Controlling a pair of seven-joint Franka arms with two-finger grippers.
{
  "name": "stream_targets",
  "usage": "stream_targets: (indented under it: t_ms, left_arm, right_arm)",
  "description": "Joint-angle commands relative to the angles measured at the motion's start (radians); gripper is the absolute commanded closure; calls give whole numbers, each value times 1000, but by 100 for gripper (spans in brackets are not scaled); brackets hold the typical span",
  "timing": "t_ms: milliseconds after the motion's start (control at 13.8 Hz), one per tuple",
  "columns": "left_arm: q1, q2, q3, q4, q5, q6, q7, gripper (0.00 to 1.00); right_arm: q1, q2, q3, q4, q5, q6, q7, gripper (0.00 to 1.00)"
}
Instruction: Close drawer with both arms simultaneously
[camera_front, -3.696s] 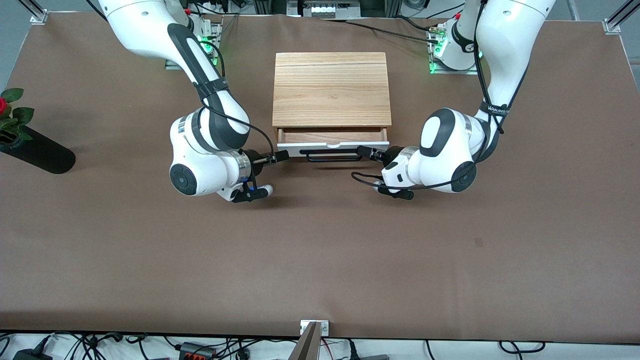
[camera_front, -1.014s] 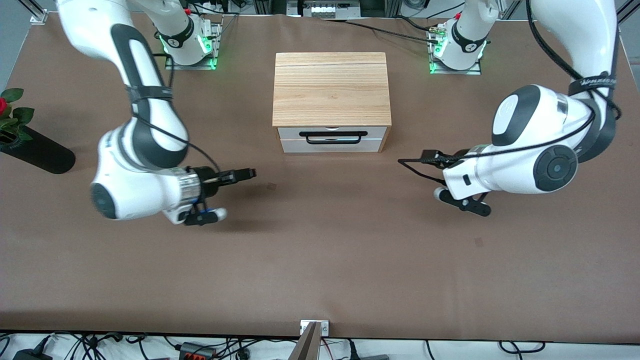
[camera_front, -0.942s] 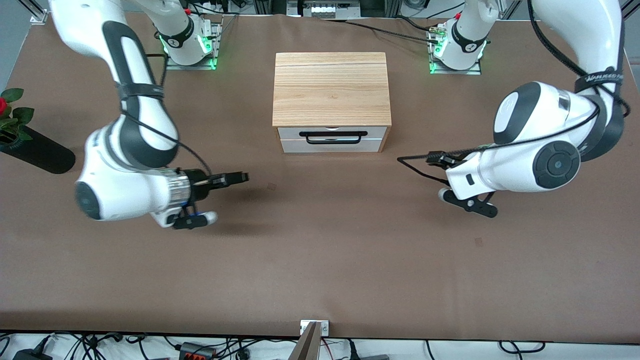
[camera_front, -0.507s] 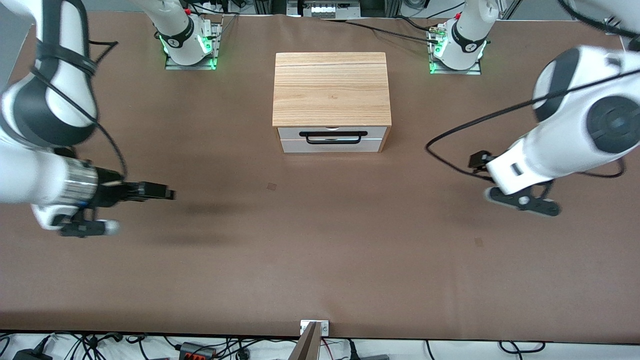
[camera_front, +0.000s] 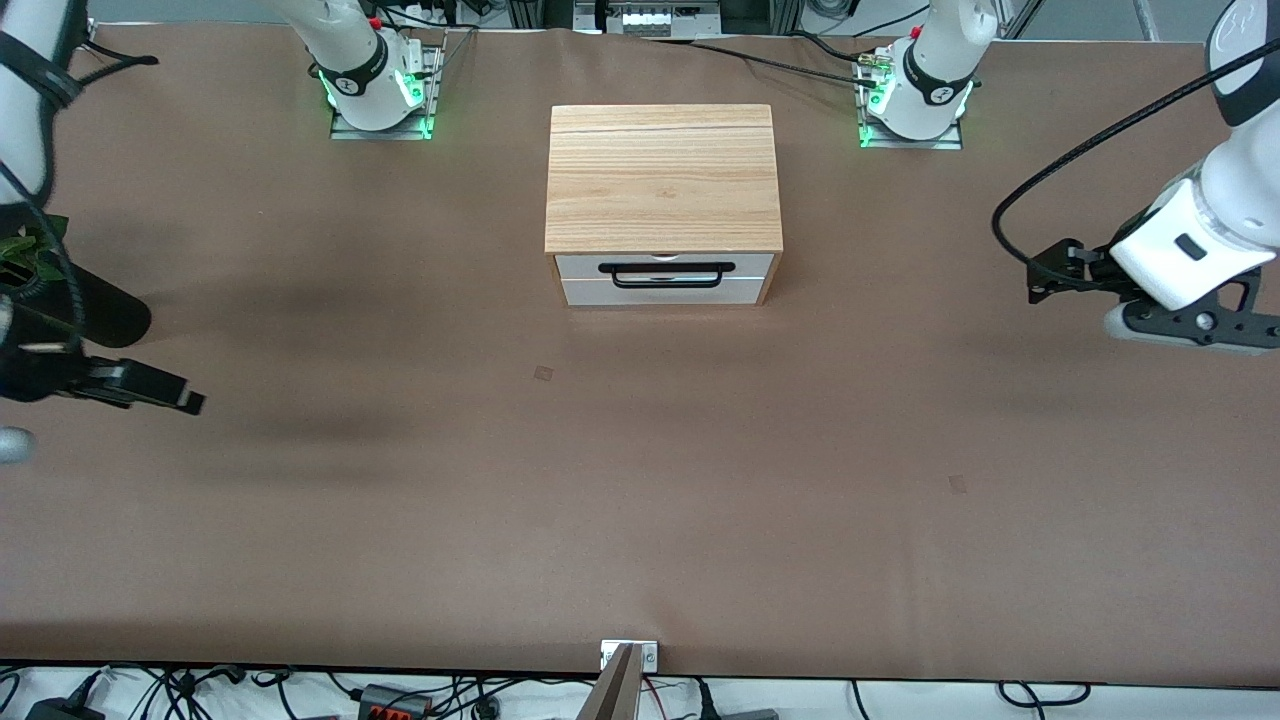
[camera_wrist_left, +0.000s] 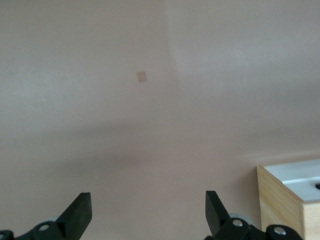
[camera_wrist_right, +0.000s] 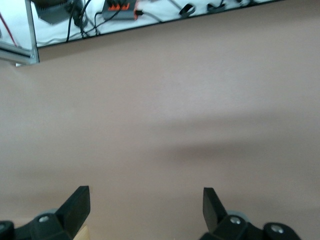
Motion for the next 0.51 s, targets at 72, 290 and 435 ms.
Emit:
stream_targets:
  t_ms: [72,290,435]
  left_arm:
    - [25,-174,0,-234,-16,87,69,0]
    - [89,-188,-31,-234,-15,41,83,0]
    - [90,-176,-36,-211,-4,35,75,0]
  right_arm:
    - [15,-19,-24,-7,-25,8,5,0]
    - [7,-159,-3,-164,-105,42,-8,0]
    - [-32,-276,150,-292,-337,45,-8,0]
